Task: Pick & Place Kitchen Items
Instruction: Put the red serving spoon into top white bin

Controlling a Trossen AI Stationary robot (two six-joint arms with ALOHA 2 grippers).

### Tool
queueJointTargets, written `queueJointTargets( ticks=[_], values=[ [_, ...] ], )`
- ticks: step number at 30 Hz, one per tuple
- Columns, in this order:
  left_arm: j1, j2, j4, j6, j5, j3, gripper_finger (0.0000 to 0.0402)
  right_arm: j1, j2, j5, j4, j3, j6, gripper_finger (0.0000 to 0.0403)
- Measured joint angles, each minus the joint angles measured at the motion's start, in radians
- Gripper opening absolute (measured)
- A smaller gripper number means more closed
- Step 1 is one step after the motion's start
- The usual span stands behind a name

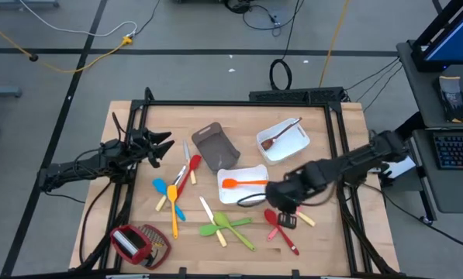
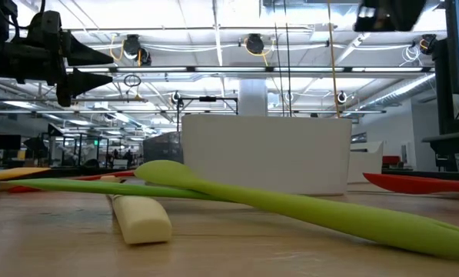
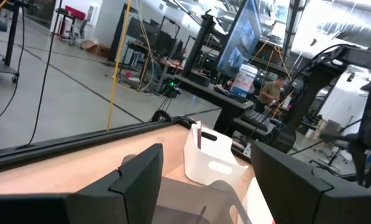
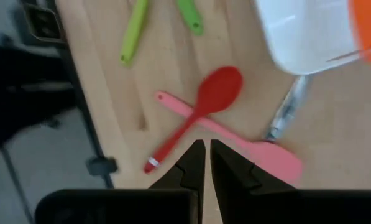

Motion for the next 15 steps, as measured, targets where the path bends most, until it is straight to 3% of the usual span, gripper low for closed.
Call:
queueJointTargets(
  ticks=[7, 15],
  values=[
    [0.000, 0.000, -0.002, -0.002, 0.000, 0.000, 0.0250, 0.131, -0.137, -0.004, 0.358, -0.270, 0.246, 0.0015],
    [0.000, 0.000, -0.002, -0.005, 0.000, 0.000, 0.0250, 0.218, -0.129, -0.004, 0.386, -0.396, 0.407, 0.0018]
  ],
)
